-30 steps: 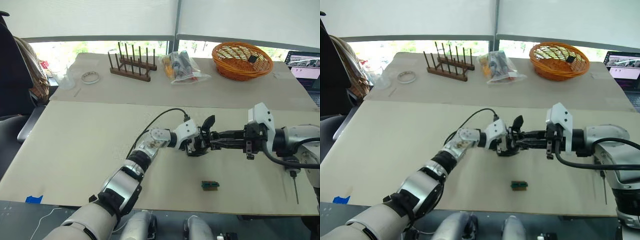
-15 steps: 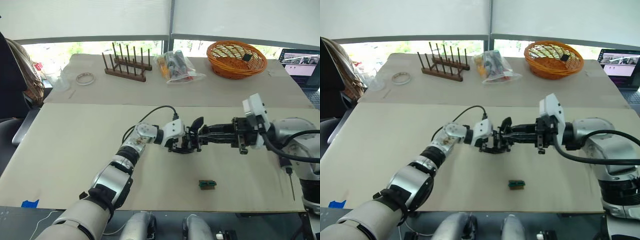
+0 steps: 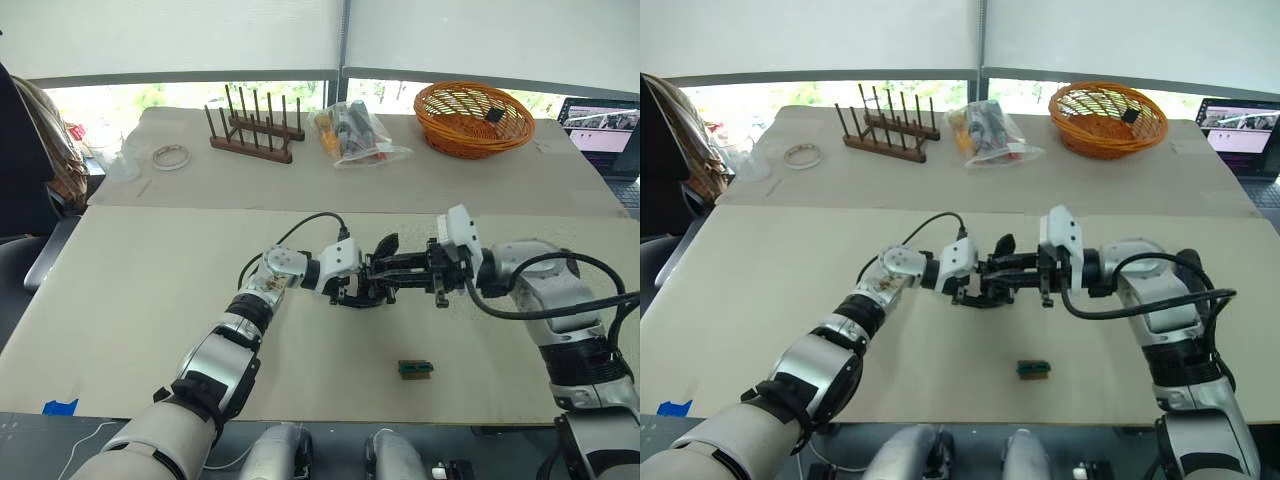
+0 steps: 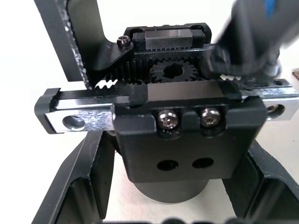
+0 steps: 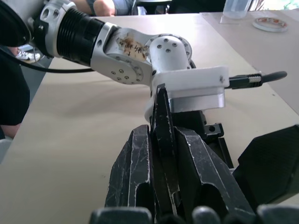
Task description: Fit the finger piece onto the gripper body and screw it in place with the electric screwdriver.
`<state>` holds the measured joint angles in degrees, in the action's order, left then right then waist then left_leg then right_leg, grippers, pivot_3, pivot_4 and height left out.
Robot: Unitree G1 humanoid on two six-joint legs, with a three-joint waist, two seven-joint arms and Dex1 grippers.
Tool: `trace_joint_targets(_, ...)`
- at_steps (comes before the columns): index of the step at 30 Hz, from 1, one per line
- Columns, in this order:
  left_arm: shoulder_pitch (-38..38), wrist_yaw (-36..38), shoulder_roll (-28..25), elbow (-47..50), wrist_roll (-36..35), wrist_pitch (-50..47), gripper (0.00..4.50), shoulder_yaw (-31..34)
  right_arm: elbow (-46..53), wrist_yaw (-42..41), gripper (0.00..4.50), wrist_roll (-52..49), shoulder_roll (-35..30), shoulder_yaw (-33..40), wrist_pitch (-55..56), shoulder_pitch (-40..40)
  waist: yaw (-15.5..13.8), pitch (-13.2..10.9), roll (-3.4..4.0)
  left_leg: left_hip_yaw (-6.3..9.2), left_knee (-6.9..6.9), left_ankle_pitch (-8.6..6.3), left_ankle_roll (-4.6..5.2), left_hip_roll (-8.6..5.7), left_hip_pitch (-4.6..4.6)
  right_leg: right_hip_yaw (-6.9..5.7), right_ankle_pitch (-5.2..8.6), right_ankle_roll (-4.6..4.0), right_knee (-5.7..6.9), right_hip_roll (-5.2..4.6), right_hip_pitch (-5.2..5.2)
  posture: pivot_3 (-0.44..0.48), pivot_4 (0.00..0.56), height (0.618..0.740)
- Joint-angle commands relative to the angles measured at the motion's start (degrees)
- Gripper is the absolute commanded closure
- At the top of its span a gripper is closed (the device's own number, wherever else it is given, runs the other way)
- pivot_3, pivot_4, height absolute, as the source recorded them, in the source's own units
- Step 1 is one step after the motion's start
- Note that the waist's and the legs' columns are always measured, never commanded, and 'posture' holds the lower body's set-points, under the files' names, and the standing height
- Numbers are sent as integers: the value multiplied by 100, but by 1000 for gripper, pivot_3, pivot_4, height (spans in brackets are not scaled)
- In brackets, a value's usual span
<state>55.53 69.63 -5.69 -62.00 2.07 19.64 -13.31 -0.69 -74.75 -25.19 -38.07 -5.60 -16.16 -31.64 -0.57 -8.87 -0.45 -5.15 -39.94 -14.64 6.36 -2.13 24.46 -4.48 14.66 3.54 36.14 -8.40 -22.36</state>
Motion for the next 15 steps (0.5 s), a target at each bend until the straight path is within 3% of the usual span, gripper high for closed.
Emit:
trace_joint_targets(1,-70,-4,-83,71,53,-59,1874,10,27,-97,4195,5,-28,94,163,-118,0,0,0,0,0,0,0,0,0,-1,0,0,0,0,0,0,150,740)
trace_joint_targets(15,-59,-61,-88,68,91,-36,1874,-5,-95,-195,4195,169,76,-83,286,129,1,0,0,2,0,0,-1,0,-8,-3,0,0,0,-1,8,0,150,740)
